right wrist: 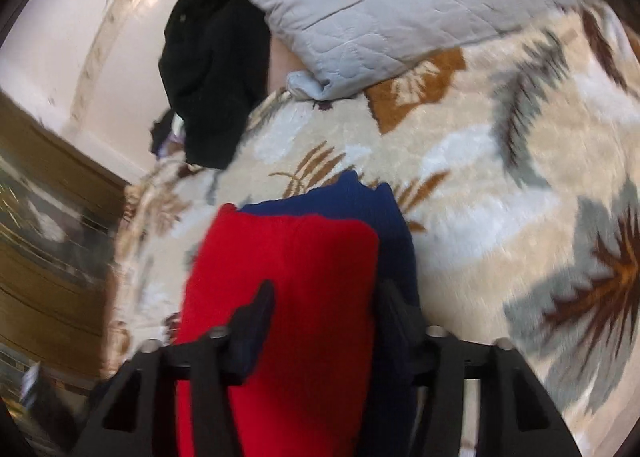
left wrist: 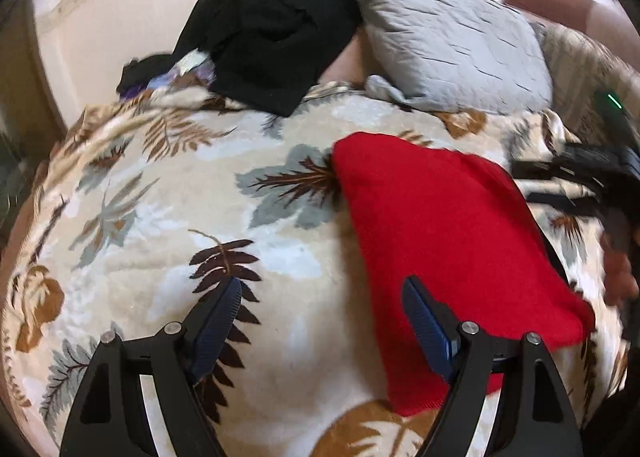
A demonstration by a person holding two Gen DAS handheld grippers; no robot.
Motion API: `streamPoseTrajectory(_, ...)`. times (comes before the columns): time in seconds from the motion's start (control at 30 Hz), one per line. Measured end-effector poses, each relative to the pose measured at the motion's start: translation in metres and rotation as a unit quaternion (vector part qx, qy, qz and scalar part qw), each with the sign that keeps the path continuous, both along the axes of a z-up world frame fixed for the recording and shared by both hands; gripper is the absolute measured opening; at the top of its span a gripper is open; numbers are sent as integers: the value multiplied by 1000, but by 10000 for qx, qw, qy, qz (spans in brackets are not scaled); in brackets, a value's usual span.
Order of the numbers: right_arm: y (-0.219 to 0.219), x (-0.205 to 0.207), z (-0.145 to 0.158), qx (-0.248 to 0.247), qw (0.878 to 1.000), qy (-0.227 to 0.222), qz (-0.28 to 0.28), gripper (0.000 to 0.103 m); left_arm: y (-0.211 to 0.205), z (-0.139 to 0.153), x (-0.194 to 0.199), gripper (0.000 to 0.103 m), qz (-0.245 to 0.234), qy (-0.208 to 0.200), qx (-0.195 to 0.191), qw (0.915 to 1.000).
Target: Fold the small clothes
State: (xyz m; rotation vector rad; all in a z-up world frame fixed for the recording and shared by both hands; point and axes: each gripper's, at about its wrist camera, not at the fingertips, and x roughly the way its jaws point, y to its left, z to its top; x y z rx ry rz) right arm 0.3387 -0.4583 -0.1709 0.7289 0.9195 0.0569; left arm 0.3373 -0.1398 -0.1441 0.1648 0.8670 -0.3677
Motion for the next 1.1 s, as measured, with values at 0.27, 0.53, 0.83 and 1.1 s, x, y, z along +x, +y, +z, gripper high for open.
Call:
streamPoseTrajectory(0.27,-12,-33,-22,487,9974,510,136,76,-16,-8,21,83,37,284,-69,9996)
streamPoseTrajectory(0.53,29,-24,-44,720,9944,535,558,71,-36,-10,19,81,-294,368,-122,9988)
streamPoseTrajectory(0.83,63,-22,-19,-1130,9908,344,654,77,-46,-19,13,82,2,11,883,9961)
streamPoseTrajectory(1.1,50,-27,-10,-1016,9931,334,476,77,-46,-11,6,82,-109,-12,782,9969)
